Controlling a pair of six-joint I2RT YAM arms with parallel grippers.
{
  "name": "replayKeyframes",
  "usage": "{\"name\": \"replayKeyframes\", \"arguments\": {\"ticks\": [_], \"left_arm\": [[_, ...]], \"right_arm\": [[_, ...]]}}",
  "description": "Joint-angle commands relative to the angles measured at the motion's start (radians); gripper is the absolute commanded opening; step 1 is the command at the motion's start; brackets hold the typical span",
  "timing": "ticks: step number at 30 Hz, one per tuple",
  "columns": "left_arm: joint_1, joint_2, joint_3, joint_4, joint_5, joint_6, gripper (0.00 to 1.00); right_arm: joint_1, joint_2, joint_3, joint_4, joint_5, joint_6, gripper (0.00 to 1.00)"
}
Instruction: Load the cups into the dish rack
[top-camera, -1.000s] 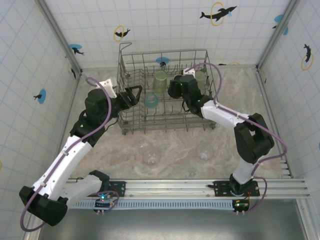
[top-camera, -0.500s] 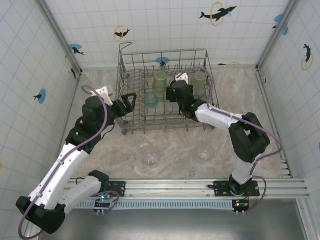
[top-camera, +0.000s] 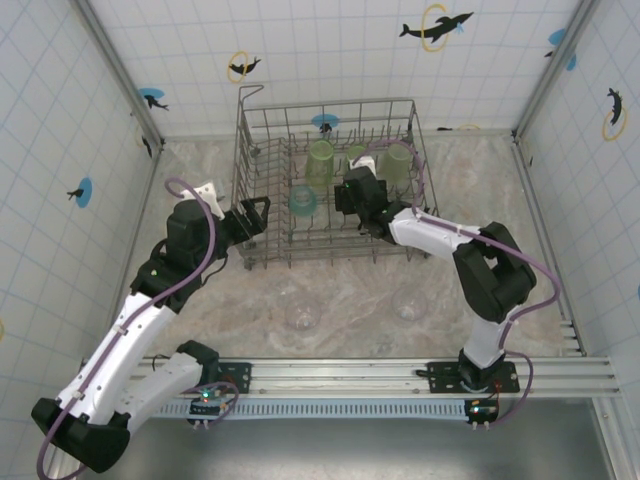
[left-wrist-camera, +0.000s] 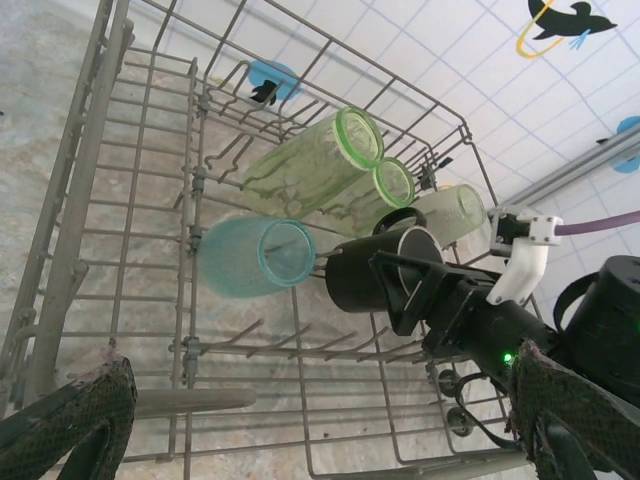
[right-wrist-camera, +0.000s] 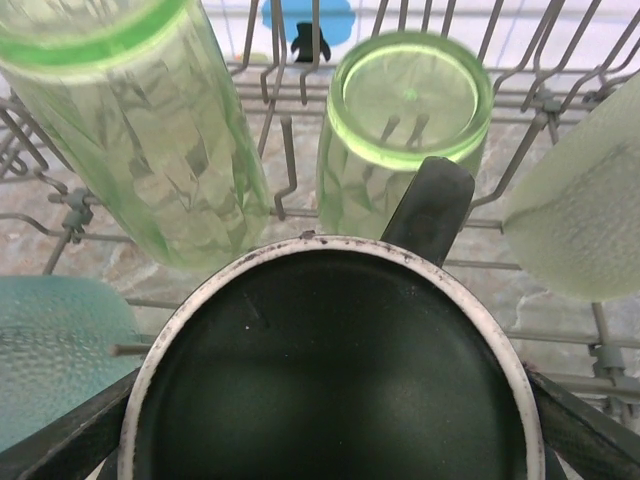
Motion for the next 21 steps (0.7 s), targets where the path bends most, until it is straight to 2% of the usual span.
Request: {"name": "replayKeyframes", "arguments": {"ticks": [1, 7, 9, 17, 21], "left_arm": [[0.005, -0.023, -0.007, -0.028, -0.018, 0.033, 0.97], [0.005, -0.029, -0.027, -0.052, -0.046, 0.058, 0.97], [0.004, -0.028, -0.034, -0.06, -0.051, 0.062, 0.98], [0.005, -0.028, -0.053, -0.077, -0.063, 0.066, 0.98], [0.005, -0.025, -0.062, -0.079, -0.05, 0.061, 0.97]], "right_arm": [[-0.016, 0.014, 0.031, 0.016, 0.014, 0.022, 0.23], [-0.017, 0.022, 0.089, -0.049, -0.015, 0.034, 0.45], [-0.016, 0.02, 0.111, -0.072, -0.024, 0.039, 0.49], [-0.021, 0.035, 0.163, -0.133, -0.035, 0.04, 0.56], [-0.023, 0.08, 0.21, -0.181, -0.037, 0.035, 0.62]]}}
